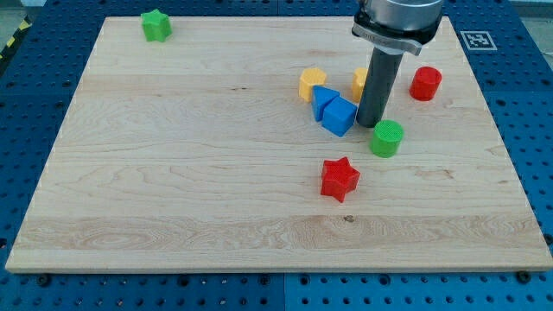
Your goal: Move the blue cube towards the top center of the board
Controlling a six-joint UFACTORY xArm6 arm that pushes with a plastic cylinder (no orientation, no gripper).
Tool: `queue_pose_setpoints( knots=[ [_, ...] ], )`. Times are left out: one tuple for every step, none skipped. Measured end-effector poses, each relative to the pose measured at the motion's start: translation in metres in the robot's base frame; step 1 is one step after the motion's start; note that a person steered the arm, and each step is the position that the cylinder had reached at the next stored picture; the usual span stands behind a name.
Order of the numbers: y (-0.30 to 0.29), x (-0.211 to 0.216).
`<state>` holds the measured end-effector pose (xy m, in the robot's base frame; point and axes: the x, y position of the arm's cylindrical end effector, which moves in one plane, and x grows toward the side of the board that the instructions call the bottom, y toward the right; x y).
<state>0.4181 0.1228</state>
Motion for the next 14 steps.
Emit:
queue_pose_setpoints(
  knots=[
    [0.0, -0.01],
    [0.003, 0.002],
    [-0.009, 0.008],
    [-0.042, 0.001],
    [-0.063, 0.001],
    [-0.07, 0.003],
    [-0.094, 0.003],
    [-0.104, 0.003],
    [-0.104, 0.018],
    [-0.134, 0.032],
    [-0.168, 0.032],
    [-0.172, 0.032],
    [-0.172, 0.024],
    [-0.173, 0.001]
  ],
)
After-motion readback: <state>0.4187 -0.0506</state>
